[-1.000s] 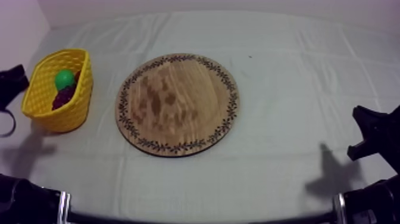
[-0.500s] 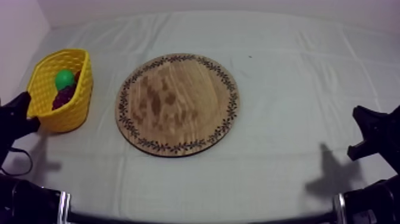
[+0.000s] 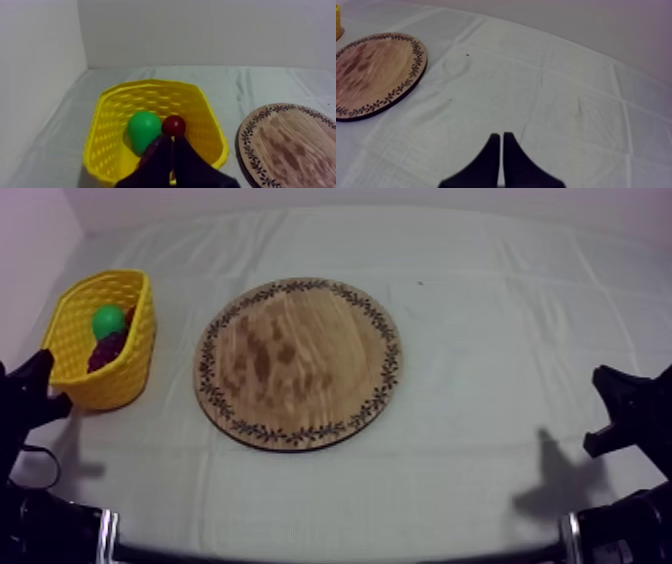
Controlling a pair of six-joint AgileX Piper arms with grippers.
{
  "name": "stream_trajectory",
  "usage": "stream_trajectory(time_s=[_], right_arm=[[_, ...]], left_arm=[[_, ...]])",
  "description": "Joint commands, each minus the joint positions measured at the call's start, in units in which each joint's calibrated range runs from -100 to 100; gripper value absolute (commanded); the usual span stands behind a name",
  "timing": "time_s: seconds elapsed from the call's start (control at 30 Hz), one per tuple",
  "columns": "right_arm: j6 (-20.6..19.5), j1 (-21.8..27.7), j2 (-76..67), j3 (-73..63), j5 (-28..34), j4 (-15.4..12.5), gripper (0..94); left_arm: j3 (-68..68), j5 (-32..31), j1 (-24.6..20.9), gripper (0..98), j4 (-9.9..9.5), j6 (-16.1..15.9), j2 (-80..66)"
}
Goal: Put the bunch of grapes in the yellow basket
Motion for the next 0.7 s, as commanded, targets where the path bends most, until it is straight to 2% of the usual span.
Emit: stream_trajectory(time_s=[0.0, 0.27, 0.67], right_arm=[[-0.01, 0.02, -0.01, -0.03, 0.04, 0.01, 0.4], [-0.01, 0.02, -0.01, -0.03, 0.04, 0.01, 0.4], [-0.01, 0.02, -0.01, -0.03, 0.04, 0.01, 0.4]], left_arm=[[-0.01, 0.35, -0.03, 0.0, 0.21, 0.05, -0.01], [0.00, 4.37, -0.10, 0.0, 1.91, -0.81, -0.05], [0.00, 5.48, -0.24, 0.0, 2.52, -1.01, -0.06]])
